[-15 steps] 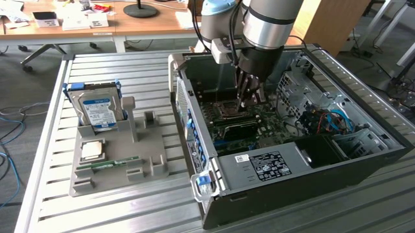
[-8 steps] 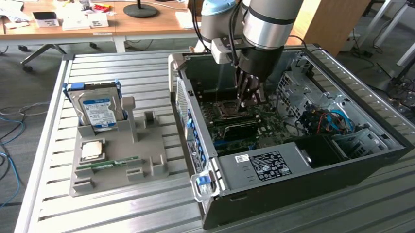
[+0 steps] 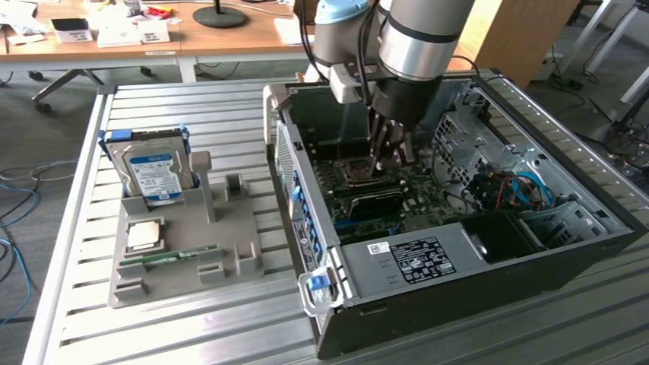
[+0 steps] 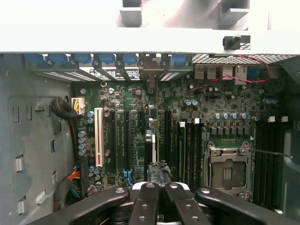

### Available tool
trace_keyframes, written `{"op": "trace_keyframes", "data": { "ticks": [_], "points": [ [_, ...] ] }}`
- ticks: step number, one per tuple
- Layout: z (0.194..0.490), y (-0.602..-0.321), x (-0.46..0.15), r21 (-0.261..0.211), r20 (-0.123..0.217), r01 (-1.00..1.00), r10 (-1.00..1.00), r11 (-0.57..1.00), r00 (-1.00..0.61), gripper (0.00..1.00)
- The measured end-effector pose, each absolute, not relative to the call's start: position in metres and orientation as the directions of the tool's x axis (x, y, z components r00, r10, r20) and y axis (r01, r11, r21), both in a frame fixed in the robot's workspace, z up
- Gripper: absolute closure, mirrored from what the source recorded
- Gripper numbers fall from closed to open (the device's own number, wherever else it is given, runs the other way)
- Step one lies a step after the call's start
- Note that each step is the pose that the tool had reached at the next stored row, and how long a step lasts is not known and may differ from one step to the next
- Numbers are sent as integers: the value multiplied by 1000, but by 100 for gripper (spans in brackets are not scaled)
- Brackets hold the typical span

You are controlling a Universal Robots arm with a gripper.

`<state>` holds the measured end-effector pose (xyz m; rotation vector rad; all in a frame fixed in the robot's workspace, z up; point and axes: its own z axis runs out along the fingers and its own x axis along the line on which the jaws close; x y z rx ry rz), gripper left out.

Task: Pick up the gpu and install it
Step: 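Press down on the gpu until it lock into place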

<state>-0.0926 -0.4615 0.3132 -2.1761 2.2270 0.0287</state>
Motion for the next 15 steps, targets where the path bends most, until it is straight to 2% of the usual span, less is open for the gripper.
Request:
{"op": "trace_keyframes", "data": {
  "ticks": [15],
  "points": [
    [301, -462, -93, -6, -33, -1000, -999, 23, -23, 89]
  ]
}}
